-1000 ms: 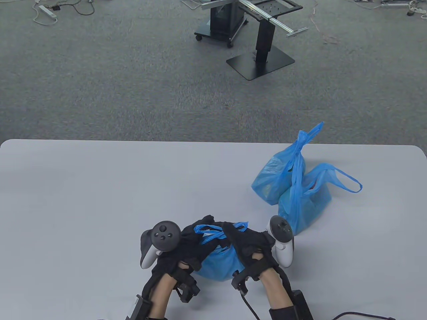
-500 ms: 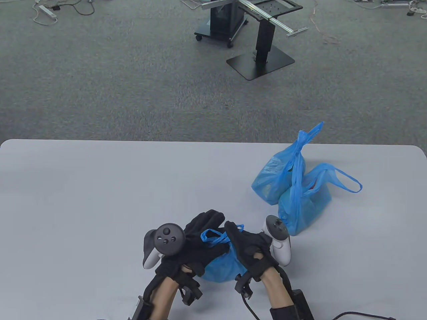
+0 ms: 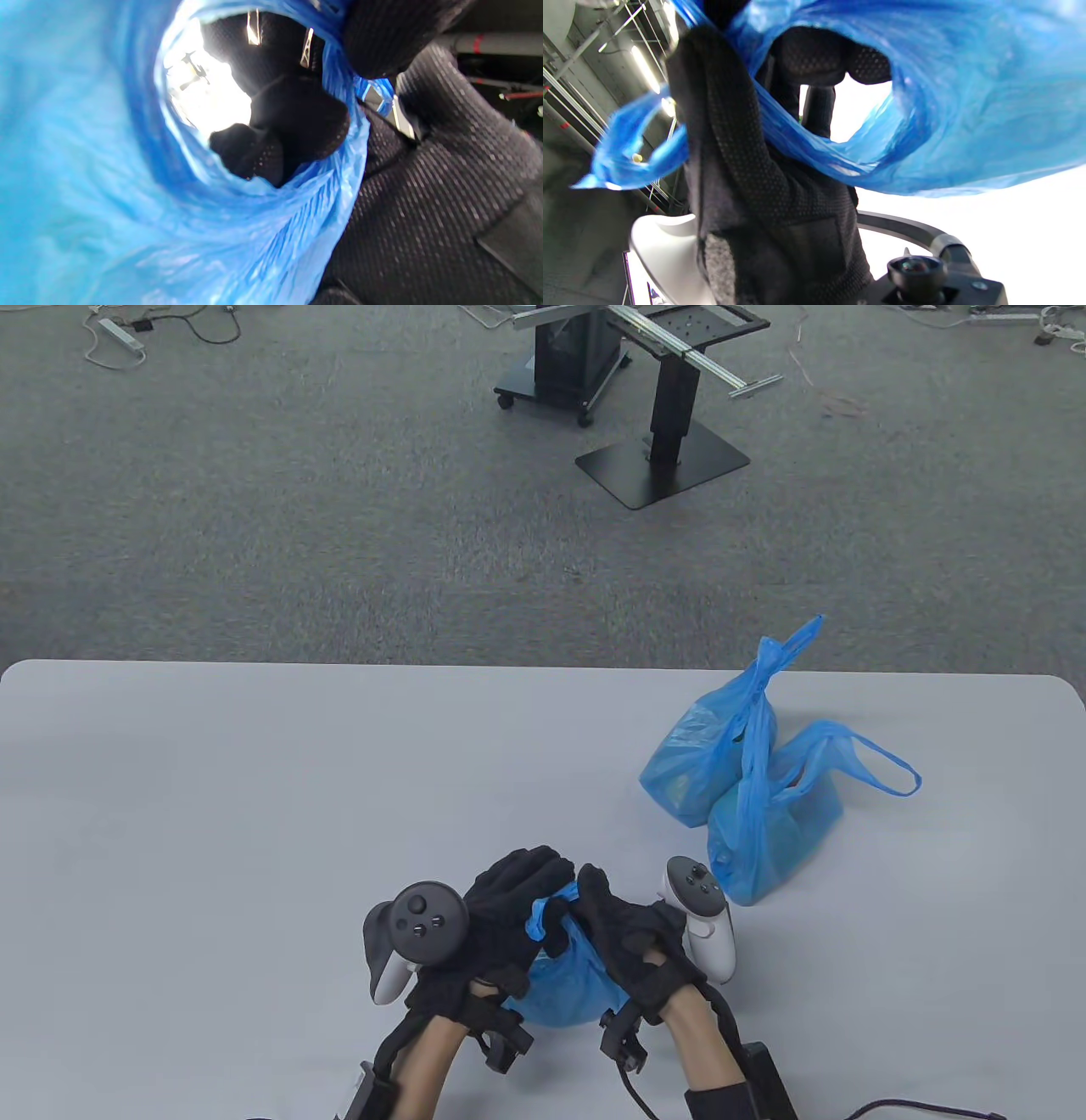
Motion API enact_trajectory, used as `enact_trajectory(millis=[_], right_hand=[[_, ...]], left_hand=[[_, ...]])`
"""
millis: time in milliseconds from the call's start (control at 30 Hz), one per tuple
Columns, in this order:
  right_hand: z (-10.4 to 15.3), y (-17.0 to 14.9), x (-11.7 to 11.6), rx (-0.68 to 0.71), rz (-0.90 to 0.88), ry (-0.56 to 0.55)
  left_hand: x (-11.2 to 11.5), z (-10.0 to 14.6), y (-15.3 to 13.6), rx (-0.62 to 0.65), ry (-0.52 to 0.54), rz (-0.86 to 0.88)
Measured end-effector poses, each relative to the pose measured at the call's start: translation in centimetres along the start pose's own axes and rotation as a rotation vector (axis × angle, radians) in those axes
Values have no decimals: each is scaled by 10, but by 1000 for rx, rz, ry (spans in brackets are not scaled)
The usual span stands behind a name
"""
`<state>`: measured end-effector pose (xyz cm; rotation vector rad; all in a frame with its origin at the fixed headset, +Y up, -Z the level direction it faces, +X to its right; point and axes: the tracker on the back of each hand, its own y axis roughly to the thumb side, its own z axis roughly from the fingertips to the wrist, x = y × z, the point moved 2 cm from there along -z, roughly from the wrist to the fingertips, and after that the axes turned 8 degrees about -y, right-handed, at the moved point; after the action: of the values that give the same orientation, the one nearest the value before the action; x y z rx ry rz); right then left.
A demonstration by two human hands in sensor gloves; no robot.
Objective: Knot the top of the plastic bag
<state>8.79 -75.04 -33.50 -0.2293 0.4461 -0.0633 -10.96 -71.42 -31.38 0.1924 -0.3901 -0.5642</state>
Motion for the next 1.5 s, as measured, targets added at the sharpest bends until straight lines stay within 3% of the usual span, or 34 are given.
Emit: enact_trajectory(millis=[200, 400, 633, 833, 967, 1133, 1367, 1500], right_hand=[[1, 2, 4, 9, 8, -47], [2, 10, -10, 53, 107, -76], [8, 25, -23, 190, 443, -241], [12, 33, -32, 267, 691, -304], [13, 35, -34, 294, 853, -347], [14, 36, -27, 289, 864, -390], [13, 34, -22, 269, 851, -403], [13, 34, -22, 265, 852, -403]], left_hand=[[-3, 1, -17, -91, 49, 120], [-7, 5, -26, -157, 98, 238], [-7, 6, -34, -189, 97, 357], [-7, 6, -37, -198, 90, 401], [-6, 4, -36, -171, 28, 421], [-2, 1, -33, -134, -30, 425], [-8, 5, -27, -133, 56, 280], [-10, 5, -26, -101, 66, 298]])
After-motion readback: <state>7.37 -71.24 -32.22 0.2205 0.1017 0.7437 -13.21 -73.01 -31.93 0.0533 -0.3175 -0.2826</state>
